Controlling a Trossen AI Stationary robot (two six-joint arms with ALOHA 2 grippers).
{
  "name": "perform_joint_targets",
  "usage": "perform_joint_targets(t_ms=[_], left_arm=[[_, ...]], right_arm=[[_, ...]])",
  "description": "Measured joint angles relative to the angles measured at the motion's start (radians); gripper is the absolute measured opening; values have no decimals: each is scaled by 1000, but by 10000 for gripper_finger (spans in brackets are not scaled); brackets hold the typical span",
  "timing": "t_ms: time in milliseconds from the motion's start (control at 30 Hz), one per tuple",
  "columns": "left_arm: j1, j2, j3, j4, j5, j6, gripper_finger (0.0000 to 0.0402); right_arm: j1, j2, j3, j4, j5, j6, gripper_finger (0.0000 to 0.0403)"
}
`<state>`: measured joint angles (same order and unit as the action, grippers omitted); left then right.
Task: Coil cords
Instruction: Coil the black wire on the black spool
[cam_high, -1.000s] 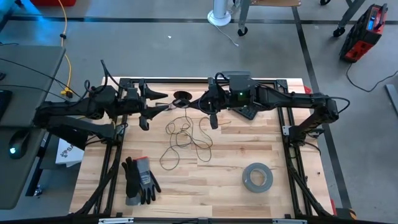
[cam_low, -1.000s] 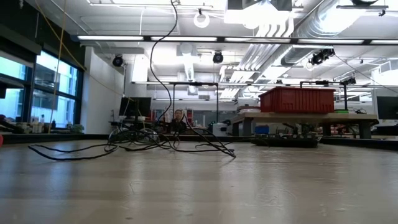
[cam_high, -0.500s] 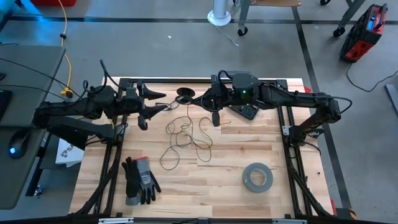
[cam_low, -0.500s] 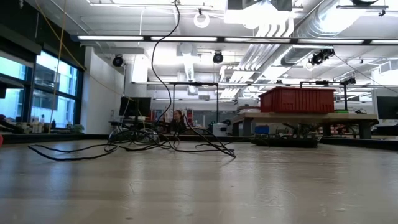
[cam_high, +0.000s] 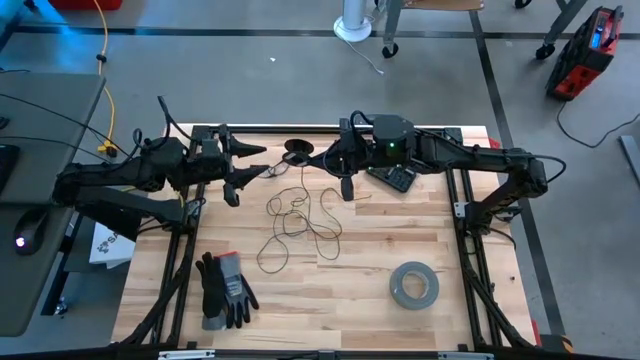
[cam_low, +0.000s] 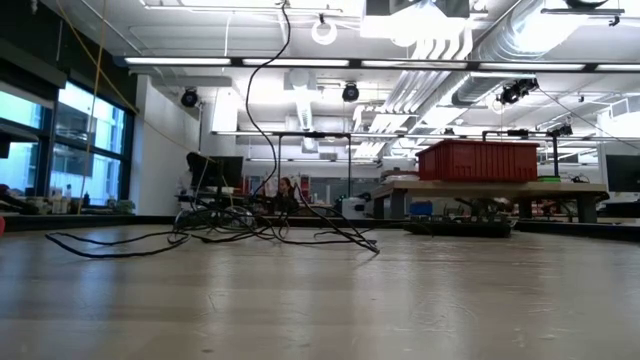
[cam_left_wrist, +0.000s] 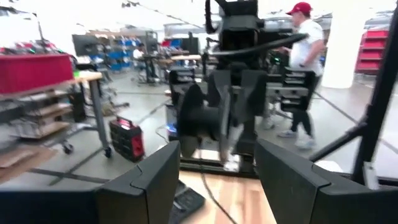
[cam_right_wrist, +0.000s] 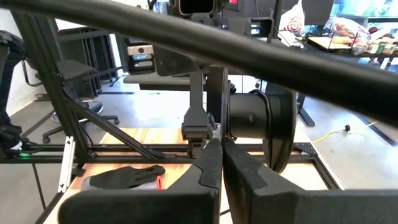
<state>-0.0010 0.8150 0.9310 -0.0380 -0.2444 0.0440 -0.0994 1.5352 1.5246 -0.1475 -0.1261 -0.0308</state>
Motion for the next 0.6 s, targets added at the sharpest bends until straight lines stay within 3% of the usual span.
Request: perform_joint_targets(t_ms=[333,600], left_arm=[[0,0,0,30,7,-40,204],[0,54,0,27,123,-48,204]], right_arm=[[-13,0,0,-6,-2,3,0],[-12,0,0,-6,-15,4,0]])
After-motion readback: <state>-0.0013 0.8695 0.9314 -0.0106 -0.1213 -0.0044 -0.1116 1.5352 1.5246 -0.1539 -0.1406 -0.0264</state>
